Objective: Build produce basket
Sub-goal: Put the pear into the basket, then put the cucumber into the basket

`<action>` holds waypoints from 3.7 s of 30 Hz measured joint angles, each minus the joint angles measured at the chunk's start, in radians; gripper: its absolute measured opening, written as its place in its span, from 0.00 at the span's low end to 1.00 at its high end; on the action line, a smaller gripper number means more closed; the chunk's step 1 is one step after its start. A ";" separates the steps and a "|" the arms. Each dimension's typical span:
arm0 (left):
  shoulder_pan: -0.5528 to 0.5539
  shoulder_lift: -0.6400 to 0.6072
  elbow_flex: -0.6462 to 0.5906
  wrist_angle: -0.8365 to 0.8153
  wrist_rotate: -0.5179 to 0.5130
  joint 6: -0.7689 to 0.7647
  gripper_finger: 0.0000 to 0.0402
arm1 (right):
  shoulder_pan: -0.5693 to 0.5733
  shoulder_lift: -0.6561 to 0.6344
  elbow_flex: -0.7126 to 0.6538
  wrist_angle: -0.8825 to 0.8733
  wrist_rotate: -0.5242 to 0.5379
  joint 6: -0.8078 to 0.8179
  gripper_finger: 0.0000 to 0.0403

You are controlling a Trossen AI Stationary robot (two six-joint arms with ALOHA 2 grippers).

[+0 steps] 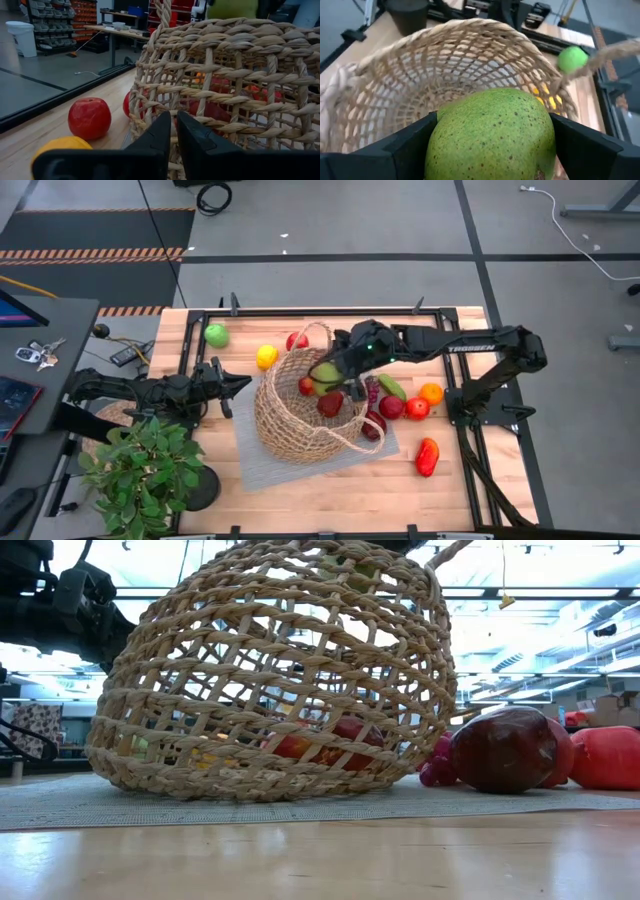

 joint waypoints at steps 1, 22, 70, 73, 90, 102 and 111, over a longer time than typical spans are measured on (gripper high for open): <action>0.000 0.000 0.000 0.000 0.000 0.000 0.09 | 0.000 0.013 0.000 0.035 -0.001 -0.003 0.91; 0.000 0.000 0.000 0.000 0.000 0.000 0.08 | 0.005 0.297 0.037 0.121 0.025 -0.045 0.92; 0.000 0.000 0.000 0.001 0.000 0.000 0.09 | -0.200 -0.297 -0.305 0.141 0.203 0.188 0.90; 0.000 0.000 0.000 0.001 0.000 0.000 0.08 | -0.263 -0.319 -0.380 0.145 0.177 0.225 0.90; 0.000 0.000 0.000 0.001 0.000 0.000 0.08 | -0.291 -0.324 -0.535 -0.136 0.181 0.625 0.90; 0.000 0.000 0.000 0.001 0.000 0.000 0.10 | -0.189 -0.288 -0.537 -0.355 0.237 0.809 0.90; 0.000 0.000 0.000 0.001 0.000 0.000 0.08 | -0.184 -0.204 -0.597 -0.304 0.221 0.787 0.90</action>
